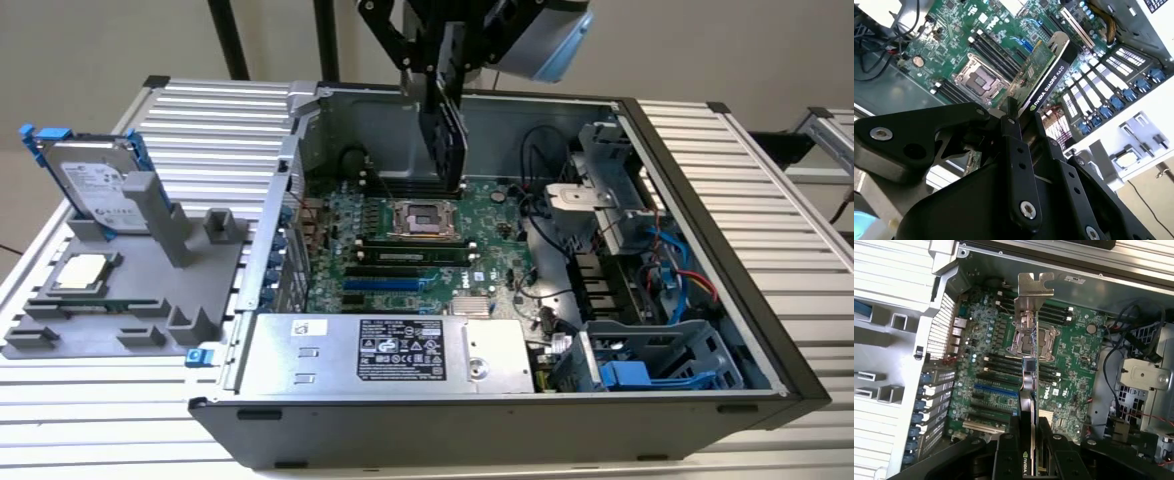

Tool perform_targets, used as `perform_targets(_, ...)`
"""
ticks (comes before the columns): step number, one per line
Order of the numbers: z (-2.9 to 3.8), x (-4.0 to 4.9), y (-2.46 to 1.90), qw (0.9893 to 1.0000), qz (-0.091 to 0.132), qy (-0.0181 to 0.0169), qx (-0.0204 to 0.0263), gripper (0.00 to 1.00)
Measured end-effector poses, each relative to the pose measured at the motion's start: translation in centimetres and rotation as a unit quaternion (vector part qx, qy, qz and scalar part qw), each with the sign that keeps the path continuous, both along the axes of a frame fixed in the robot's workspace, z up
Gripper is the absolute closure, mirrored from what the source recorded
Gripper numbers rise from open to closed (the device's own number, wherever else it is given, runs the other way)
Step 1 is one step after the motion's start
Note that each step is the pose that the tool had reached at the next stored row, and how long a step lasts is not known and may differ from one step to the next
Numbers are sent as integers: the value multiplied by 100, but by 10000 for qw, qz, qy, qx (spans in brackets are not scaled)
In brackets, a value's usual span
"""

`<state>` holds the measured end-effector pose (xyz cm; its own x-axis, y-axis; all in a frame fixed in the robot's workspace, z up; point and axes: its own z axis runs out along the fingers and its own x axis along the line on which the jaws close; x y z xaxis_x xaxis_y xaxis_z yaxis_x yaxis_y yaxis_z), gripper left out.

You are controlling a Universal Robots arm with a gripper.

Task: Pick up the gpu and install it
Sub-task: 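Insert the gpu into the slot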

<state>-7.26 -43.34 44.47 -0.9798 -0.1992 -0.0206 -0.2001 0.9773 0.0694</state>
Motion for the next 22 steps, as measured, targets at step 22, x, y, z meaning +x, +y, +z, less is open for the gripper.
perform_targets(22,0,-2,0,9967,806,0,0,100)
